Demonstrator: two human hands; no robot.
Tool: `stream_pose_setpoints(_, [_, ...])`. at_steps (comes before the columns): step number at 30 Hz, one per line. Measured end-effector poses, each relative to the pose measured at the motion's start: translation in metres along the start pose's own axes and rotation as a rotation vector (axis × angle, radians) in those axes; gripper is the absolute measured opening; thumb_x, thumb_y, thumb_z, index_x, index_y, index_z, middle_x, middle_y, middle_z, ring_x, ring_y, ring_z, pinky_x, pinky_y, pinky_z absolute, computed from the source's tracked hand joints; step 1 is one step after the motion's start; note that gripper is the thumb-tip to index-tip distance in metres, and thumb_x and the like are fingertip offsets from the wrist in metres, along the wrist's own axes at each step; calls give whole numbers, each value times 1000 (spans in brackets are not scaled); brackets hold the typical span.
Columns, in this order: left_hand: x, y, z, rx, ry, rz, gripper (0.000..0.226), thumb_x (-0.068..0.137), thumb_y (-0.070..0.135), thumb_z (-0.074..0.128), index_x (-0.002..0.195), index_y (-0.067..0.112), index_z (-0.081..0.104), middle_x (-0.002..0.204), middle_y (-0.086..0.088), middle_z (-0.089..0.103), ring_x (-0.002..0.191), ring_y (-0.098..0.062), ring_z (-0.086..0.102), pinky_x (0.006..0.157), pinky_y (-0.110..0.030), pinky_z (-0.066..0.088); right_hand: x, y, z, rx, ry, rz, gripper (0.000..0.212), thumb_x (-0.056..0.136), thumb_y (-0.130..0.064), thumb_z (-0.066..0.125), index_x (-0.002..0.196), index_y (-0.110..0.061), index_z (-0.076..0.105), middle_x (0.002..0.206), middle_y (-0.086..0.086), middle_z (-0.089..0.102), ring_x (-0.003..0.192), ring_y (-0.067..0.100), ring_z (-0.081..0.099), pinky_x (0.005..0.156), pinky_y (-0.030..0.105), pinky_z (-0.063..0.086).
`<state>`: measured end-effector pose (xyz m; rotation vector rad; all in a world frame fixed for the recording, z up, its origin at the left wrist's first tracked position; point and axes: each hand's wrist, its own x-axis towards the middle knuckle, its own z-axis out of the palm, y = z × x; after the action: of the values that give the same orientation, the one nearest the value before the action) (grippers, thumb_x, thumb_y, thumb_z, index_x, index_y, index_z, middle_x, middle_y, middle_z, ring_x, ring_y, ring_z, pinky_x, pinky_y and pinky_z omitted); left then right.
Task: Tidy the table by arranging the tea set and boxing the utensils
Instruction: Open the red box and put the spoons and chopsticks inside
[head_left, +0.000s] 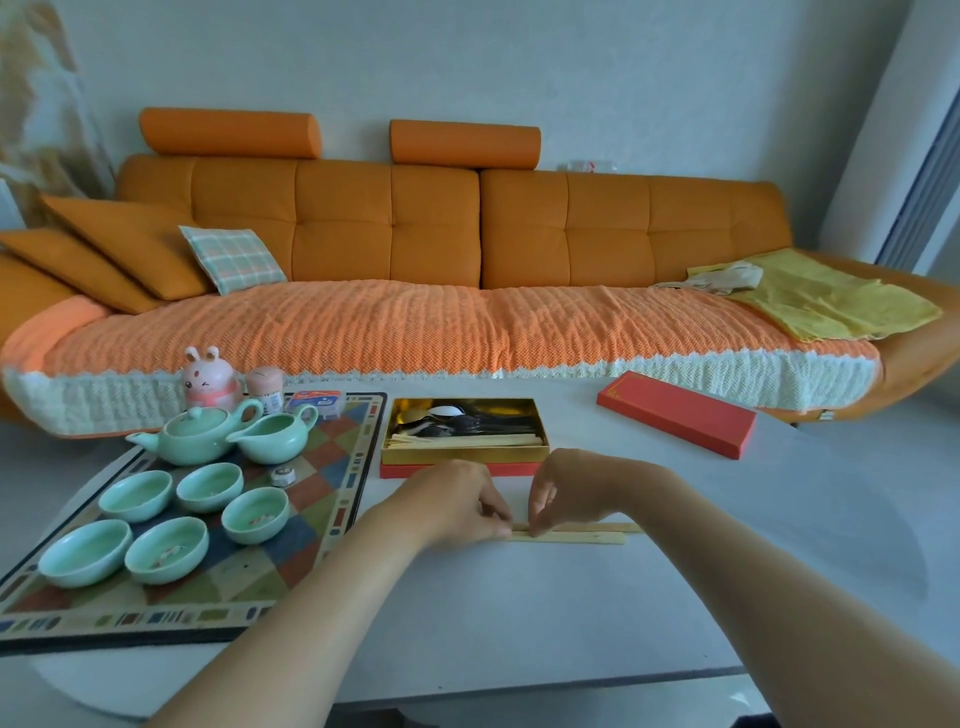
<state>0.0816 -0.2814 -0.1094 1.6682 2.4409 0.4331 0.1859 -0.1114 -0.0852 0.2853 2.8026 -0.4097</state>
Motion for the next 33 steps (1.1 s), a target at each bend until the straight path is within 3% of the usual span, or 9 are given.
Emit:
stream_pose_setpoints(4, [1, 0, -2, -67, -31, -20, 22, 88, 39, 68, 108, 36, 75, 89, 25, 53, 88, -2, 55, 66, -19, 39, 1, -3, 3, 27, 5, 7, 14, 84, -43, 70, 94, -35, 76, 100, -18, 69, 100, 7, 60, 97, 35, 48])
stream_pose_setpoints(8, [2, 0, -1, -137, -32, -87, 16, 88, 34, 68, 102, 32, 75, 97, 18, 66, 88, -1, 59, 71, -21, 46, 1, -10, 7, 57, 91, -35, 14, 91, -34, 65, 98, -29, 75, 105, -12, 69, 97, 7, 59, 84, 24, 45])
stream_pose_setpoints(13, [2, -5, -1, -127, -3, -125, 13, 92, 29, 64, 101, 31, 73, 92, 16, 63, 84, -4, 57, 70, -24, 45, 10, -18, 15, 66, 207, -44, 18, 94, -34, 58, 101, -29, 74, 103, -10, 68, 93, 11, 61, 83, 30, 54])
stream_pose_setpoints(16, [0, -16, -5, -99, 17, -138, 15, 95, 24, 59, 103, 29, 70, 96, 13, 61, 85, -5, 56, 69, -22, 41, 11, -22, 13, 82, 229, -73, 19, 96, -29, 55, 102, -27, 73, 100, -11, 67, 89, 9, 60, 80, 25, 51])
stream_pose_setpoints(20, [-5, -35, -19, -93, 164, -146, 15, 99, 24, 54, 108, 25, 66, 103, 11, 56, 96, -11, 56, 74, -24, 38, 17, -18, 5, 49, 303, -68, 21, 98, -21, 50, 102, -21, 71, 93, -4, 61, 83, 18, 56, 68, 27, 43])
stream_pose_setpoints(24, [-3, -52, -31, -77, 406, -172, 16, 100, 26, 53, 107, 26, 67, 106, 10, 57, 100, -12, 52, 75, -26, 35, 30, -15, -4, 97, 499, -136, 31, 103, -11, 43, 117, -14, 70, 111, 3, 59, 99, 21, 55, 79, 24, 37])
stream_pose_setpoints(28, [0, -64, -29, 54, 544, -167, 26, 100, 21, 52, 123, 24, 63, 113, 5, 56, 112, -15, 46, 81, -26, 32, 47, -16, -7, 118, 640, -109, 33, 102, -8, 44, 117, -20, 71, 101, 2, 59, 91, 21, 54, 78, 33, 46])
stream_pose_setpoints(33, [2, -69, -16, 67, 454, -121, 43, 98, 23, 55, 141, 23, 50, 132, 4, 48, 128, -18, 38, 103, -32, 32, 68, -23, 0, 173, 644, -63, 34, 100, -7, 46, 114, -19, 73, 109, 2, 65, 89, 16, 54, 74, 27, 43])
